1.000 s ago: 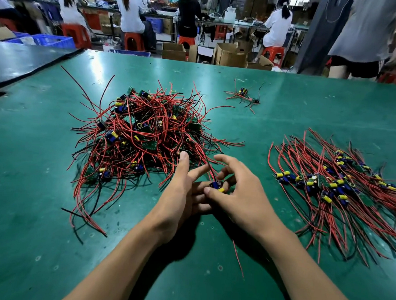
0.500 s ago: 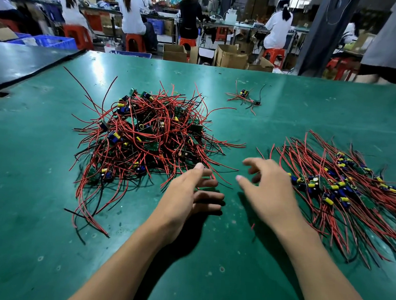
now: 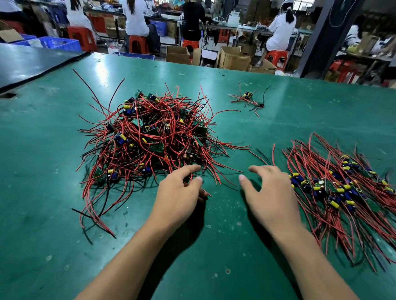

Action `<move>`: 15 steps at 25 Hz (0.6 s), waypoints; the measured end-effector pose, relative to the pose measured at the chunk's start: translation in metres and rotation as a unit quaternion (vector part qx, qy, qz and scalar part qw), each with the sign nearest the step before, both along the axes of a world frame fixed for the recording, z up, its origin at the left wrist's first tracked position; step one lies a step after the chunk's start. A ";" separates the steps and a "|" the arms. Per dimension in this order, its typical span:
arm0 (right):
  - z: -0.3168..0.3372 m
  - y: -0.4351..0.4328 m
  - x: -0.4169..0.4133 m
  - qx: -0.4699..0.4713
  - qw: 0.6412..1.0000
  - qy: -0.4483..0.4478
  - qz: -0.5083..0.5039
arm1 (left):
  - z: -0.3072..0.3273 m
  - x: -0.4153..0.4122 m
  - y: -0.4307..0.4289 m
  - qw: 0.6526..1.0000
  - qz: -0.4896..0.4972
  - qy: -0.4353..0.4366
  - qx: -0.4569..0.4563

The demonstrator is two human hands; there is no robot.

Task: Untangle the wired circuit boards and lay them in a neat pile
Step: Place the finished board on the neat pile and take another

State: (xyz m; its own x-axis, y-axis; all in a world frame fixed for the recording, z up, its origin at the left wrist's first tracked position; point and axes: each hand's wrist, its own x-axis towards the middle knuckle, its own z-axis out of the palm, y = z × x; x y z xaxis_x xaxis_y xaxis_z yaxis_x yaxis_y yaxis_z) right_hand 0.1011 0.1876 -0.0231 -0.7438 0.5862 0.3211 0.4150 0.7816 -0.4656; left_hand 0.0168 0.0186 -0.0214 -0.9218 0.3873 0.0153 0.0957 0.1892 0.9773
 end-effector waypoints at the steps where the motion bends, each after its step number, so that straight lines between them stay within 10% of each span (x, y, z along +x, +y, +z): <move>1: -0.002 -0.006 -0.002 0.000 0.999 0.009 0.045 | 0.000 0.000 0.000 1.000 0.005 0.017 -0.010; 10: -0.009 -0.024 -0.016 -0.053 0.986 -0.026 0.157 | -0.008 -0.001 0.004 0.999 -0.001 0.043 -0.004; 15: 0.012 -0.027 -0.005 -0.320 0.904 -0.038 0.282 | -0.004 -0.002 0.005 0.999 0.002 -0.003 0.037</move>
